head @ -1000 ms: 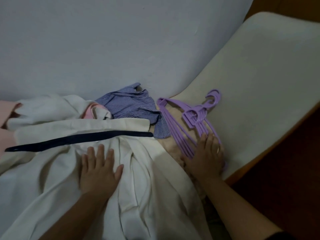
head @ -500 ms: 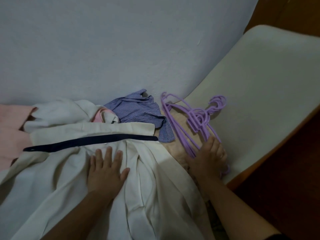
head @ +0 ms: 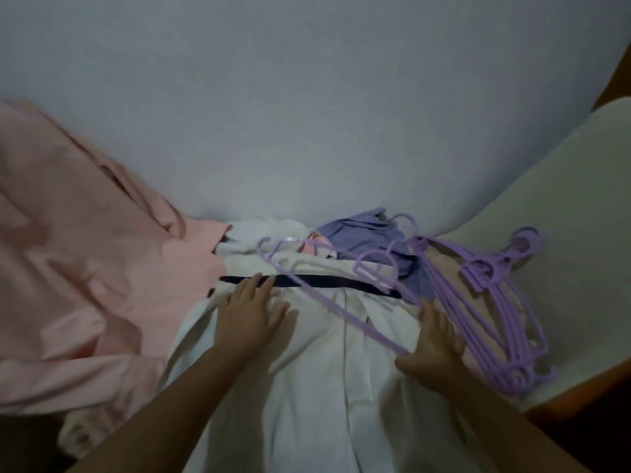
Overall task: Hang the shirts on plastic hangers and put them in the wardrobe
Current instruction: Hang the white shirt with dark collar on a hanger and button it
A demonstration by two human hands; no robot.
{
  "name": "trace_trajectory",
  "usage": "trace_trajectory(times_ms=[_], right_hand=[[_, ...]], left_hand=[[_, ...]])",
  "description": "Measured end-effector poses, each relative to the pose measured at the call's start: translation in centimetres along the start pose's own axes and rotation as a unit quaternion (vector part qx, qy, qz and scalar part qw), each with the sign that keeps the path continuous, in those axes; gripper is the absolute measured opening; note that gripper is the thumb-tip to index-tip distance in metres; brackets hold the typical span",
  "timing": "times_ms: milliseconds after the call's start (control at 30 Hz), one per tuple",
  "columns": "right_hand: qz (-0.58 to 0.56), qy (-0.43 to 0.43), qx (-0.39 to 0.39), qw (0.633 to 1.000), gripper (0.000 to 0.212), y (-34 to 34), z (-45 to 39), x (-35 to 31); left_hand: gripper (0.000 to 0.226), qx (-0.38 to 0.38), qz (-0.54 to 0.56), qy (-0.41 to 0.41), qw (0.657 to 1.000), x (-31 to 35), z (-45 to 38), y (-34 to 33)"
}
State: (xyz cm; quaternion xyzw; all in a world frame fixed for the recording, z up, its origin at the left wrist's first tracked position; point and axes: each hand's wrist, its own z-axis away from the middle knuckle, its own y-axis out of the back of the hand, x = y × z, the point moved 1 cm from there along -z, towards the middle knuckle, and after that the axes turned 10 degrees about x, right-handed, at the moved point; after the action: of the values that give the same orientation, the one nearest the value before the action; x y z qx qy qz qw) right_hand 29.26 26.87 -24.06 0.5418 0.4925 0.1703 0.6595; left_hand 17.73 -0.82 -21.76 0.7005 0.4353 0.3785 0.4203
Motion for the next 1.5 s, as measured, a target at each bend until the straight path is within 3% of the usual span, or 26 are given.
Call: trace_trajectory(times_ms=[100, 300, 600, 700, 800, 833, 900, 1000, 1067, 1167, 1300, 1433, 1500], right_hand=[[0.028, 0.014, -0.07, 0.997, 0.115, -0.8, 0.7, -0.5], [0.071, 0.009, -0.102, 0.992, 0.114, 0.3, 0.5, -0.3], [0.124, 0.036, -0.138, 0.982, 0.117, 2.4, -1.5, -0.9], [0.113, 0.036, -0.139, 0.983, 0.116, 2.1, -1.4, -0.9], [0.102, 0.036, -0.133, 0.985, 0.116, 1.8, -0.9, -0.9], [0.099, 0.035, -0.13, 0.986, 0.116, 1.7, -0.7, -0.8], [0.094, 0.032, -0.12, 0.988, 0.116, 1.7, -0.4, -0.7], [0.099, 0.035, -0.107, 0.989, 0.115, 2.1, 0.0, -0.4], [0.095, 0.04, -0.102, 0.989, 0.114, 2.4, 0.1, -0.4], [0.085, 0.052, -0.085, 0.991, 0.11, 2.7, 0.4, -1.4], [0.004, 0.061, -0.053, 0.997, 0.111, 2.3, 0.4, -3.8], [-0.015, 0.06, -0.039, 0.997, 0.112, 1.3, 0.2, -5.5], [0.005, 0.06, -0.045, 0.997, 0.111, 0.4, 0.2, -5.9]], left_hand=[[0.07, 0.026, 0.018, 0.039, 0.999, -2.5, -0.1, 1.2], [0.04, -0.009, 0.029, 0.133, 0.991, -3.6, -0.2, 2.1], [0.057, -0.096, 0.202, 0.28, 0.934, -3.2, -3.6, 2.2], [0.047, -0.09, 0.296, 0.36, 0.88, -2.4, -4.0, 2.8], [0.032, -0.093, 0.489, 0.433, 0.752, -1.7, -4.0, 3.4], [0.024, -0.098, 0.516, 0.434, 0.732, -1.4, -4.0, 3.8], [0.005, -0.107, 0.514, 0.415, 0.743, -0.7, -4.1, 4.5], [0.018, -0.042, 0.455, 0.33, 0.826, -0.6, -4.9, 5.3], [0.009, -0.012, 0.478, 0.27, 0.836, -0.5, -5.3, 6.3], [0.039, -0.031, 0.555, 0.27, 0.786, 0.8, -5.7, 7.4], [0.047, -0.08, 0.673, 0.262, 0.687, 4.3, -4.7, 7.8], [0.057, -0.119, 0.687, 0.278, 0.66, 4.4, -2.2, 5.6], [0.06, -0.156, 0.646, 0.306, 0.682, 3.3, -0.5, 3.5]])
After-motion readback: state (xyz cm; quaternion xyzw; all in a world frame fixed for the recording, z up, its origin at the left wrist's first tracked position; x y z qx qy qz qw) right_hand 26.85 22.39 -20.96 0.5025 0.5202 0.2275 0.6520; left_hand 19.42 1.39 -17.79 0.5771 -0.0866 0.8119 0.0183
